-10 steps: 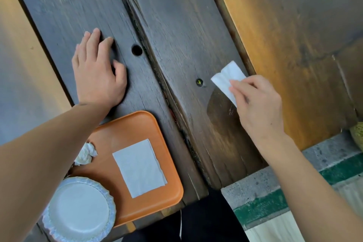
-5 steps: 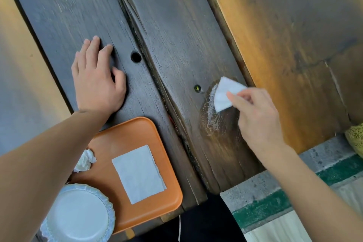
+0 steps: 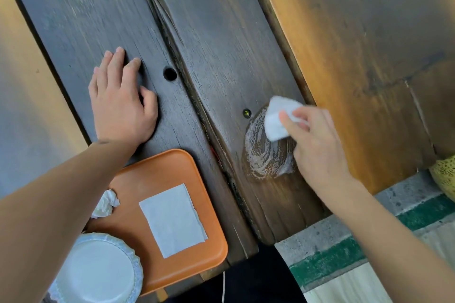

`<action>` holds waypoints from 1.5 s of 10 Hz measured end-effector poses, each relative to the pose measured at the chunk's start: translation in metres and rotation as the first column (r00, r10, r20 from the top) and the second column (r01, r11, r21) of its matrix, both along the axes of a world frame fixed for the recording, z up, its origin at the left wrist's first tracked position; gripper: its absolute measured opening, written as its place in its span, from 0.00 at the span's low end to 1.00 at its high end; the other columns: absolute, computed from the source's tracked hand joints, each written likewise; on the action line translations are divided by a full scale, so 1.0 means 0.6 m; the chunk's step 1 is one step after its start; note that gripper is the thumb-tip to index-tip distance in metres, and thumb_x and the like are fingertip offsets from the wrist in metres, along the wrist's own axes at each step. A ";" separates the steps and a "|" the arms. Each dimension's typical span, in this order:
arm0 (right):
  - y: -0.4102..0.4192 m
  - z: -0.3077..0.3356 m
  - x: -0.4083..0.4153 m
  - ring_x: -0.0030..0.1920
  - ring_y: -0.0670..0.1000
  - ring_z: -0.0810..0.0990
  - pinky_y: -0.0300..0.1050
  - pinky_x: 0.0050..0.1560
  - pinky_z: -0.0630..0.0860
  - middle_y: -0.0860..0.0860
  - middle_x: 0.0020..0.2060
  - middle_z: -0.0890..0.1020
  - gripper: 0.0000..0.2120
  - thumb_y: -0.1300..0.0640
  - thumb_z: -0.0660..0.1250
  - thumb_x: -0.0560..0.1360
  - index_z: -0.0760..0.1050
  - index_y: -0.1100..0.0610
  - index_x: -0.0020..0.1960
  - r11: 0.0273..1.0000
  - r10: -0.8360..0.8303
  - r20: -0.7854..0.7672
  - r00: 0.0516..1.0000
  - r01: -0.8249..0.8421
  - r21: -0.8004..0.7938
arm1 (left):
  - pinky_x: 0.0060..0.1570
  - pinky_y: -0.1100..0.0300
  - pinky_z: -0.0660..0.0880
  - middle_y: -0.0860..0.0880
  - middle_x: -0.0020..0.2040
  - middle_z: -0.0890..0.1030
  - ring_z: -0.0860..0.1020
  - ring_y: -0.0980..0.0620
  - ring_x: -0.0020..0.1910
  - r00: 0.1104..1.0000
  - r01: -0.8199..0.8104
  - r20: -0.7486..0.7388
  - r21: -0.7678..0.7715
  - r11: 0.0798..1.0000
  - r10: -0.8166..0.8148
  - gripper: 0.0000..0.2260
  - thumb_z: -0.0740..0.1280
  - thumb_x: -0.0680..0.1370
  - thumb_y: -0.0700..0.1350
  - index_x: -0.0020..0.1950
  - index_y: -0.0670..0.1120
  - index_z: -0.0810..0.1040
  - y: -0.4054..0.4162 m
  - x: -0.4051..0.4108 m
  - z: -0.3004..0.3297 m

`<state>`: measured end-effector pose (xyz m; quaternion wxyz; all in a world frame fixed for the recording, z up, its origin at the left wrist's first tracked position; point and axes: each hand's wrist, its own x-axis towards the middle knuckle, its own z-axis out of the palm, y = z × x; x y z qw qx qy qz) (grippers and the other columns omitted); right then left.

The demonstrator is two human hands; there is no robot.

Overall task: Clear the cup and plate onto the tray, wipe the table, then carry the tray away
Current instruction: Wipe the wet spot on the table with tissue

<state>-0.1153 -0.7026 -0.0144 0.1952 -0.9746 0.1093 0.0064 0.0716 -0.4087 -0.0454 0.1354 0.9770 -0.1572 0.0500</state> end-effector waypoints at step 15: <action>-0.044 0.036 0.098 0.46 0.60 0.80 0.54 0.36 0.80 0.59 0.48 0.83 0.14 0.71 0.68 0.74 0.82 0.64 0.58 0.971 0.236 0.057 0.970 -0.233 -0.051 | 0.77 0.41 0.59 0.39 0.78 0.68 0.63 0.37 0.79 1.000 -0.004 -0.005 0.006 1.000 0.004 0.23 0.59 0.78 0.44 0.72 0.41 0.72 -0.002 0.001 0.000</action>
